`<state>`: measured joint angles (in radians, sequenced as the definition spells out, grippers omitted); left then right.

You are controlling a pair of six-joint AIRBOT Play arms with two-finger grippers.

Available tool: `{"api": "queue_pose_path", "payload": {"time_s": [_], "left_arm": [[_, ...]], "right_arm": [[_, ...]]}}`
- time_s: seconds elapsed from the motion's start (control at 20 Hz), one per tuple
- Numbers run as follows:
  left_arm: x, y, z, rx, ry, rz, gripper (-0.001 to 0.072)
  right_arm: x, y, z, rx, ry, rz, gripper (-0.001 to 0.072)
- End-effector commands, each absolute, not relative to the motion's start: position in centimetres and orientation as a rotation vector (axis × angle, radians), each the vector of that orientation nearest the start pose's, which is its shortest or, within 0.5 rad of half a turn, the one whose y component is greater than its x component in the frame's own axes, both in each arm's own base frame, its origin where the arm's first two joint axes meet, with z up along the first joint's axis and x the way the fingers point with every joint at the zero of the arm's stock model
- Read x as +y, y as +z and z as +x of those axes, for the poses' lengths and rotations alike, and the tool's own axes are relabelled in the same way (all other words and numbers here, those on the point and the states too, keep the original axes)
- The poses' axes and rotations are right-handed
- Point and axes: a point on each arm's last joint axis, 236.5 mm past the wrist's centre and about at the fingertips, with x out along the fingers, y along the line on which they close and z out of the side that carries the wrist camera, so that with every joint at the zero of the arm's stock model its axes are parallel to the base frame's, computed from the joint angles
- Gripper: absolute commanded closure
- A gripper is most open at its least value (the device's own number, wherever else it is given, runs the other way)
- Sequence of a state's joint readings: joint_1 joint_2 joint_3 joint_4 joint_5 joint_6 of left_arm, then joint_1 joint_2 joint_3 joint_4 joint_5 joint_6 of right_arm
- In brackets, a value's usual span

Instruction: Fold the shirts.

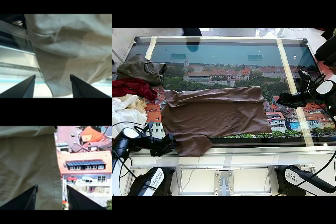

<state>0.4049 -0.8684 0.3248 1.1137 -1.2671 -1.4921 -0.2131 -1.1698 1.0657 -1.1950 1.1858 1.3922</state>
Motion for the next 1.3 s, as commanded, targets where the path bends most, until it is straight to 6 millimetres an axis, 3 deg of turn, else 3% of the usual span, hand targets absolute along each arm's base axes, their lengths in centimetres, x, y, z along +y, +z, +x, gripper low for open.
{"api": "queue_pose_path", "payload": {"time_s": [0.0,0.1,0.2,0.25,0.3,0.35,0.45,0.55,0.6,0.7,0.75,0.85,0.9,1.0,1.25], "left_arm": [[-5.1,-11.7,14.3,1.688,0.027,-0.821,0.0246],[-5.4,-12.1,14.4,1.698,0.012,-0.834,0.0247],[-6.0,-12.0,16.1,1.635,-0.013,-0.886,0.0265],[-6.5,-11.7,17.1,1.595,-0.038,-0.911,0.0413],[-7.0,-11.3,18.0,1.556,-0.076,-0.926,0.0662],[-7.4,-10.9,18.6,1.527,-0.112,-0.938,0.0693],[-7.7,-10.6,19.0,1.510,-0.127,-0.956,0.0694],[-7.7,-10.6,18.8,1.517,-0.130,-0.951,0.0694],[-7.8,-10.6,18.7,1.523,-0.134,-0.950,0.0694],[-7.8,-10.5,18.7,1.522,-0.140,-0.945,0.0694],[-7.8,-10.5,18.7,1.521,-0.143,-0.941,0.0694],[-7.8,-10.5,18.6,1.521,-0.143,-0.942,0.0694],[-7.8,-10.5,18.6,1.521,-0.143,-0.941,0.0694],[-7.9,-10.5,18.6,1.522,-0.144,-0.942,0.0693],[-7.9,-10.5,18.6,1.524,-0.146,-0.942,0.0693]], "right_arm": [[1.0,3.0,36.4,1.197,0.148,0.352,0.0292],[1.4,3.3,36.4,1.191,0.159,0.370,0.0293],[1.6,3.4,36.5,1.186,0.164,0.378,0.0294],[1.7,3.5,36.5,1.186,0.166,0.382,0.0294],[1.7,3.5,36.4,1.189,0.167,0.382,0.0293],[1.7,3.4,36.2,1.198,0.170,0.382,0.0294],[1.3,3.3,35.8,1.211,0.156,0.361,0.0294],[-0.6,3.3,35.2,1.208,0.086,0.357,0.0294],[-1.7,3.0,34.3,1.208,0.042,0.397,0.0294],[-2.3,0.0,30.1,1.282,-0.020,0.507,0.0294],[-1.3,-2.4,27.4,1.338,-0.031,0.600,0.0295],[3.0,-6.8,22.8,1.451,0.017,0.837,0.0301],[5.0,-8.2,21.6,1.474,0.052,0.924,0.0301],[7.2,-9.9,20.9,1.444,0.057,1.066,0.0300],[6.9,-10.7,22.4,1.351,0.001,1.137,0.0301]]}}
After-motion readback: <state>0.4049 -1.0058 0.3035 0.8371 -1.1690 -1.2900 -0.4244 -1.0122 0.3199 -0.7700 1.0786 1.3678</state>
